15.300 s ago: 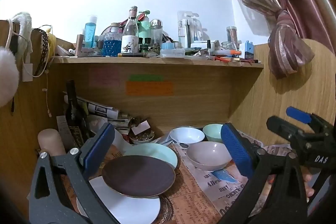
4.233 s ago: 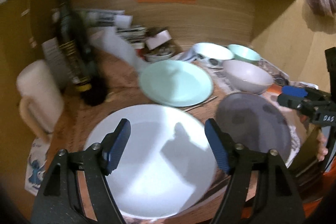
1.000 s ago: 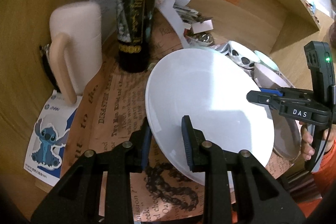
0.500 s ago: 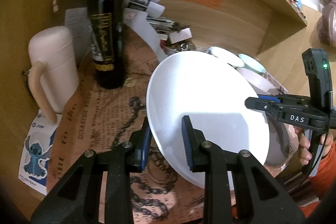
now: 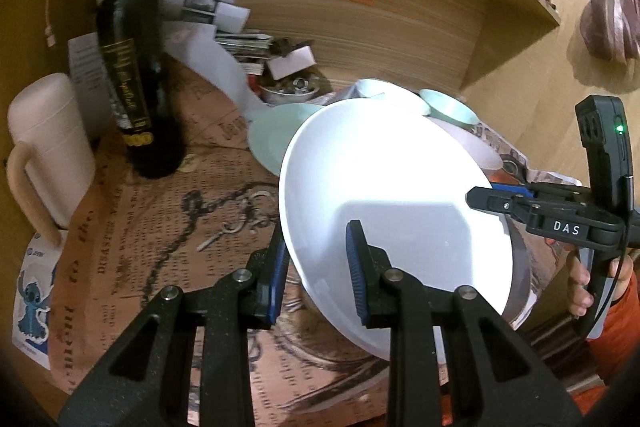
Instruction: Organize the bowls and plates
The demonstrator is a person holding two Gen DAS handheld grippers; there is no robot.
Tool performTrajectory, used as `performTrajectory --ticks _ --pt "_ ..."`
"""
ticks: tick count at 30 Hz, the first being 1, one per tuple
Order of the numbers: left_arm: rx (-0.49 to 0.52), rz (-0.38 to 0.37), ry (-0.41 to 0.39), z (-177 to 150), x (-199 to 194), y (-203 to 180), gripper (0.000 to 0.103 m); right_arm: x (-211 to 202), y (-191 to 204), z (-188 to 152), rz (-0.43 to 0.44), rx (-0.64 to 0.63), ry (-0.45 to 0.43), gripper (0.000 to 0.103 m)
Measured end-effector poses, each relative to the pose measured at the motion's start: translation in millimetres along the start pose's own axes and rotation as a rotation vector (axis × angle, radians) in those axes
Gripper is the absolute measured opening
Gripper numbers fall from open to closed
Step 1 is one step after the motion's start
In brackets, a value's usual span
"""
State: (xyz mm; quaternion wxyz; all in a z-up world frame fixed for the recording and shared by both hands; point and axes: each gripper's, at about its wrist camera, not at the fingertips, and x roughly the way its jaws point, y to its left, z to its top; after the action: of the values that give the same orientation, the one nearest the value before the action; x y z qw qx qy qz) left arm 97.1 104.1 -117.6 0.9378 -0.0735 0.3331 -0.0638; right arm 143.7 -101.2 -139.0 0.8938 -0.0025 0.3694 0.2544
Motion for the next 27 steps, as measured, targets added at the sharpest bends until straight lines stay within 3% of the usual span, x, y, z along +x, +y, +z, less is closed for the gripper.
performTrajectory --ticks 11,27 --pt "0.049 -0.018 0.06 -7 22 -34 0.028 -11 -30 -23 -0.028 0.058 0.025 0.027" --pt "0.087 -0.028 0.147 -16 51 -54 0.028 -11 -56 -44 -0.04 0.131 0.054 0.027"
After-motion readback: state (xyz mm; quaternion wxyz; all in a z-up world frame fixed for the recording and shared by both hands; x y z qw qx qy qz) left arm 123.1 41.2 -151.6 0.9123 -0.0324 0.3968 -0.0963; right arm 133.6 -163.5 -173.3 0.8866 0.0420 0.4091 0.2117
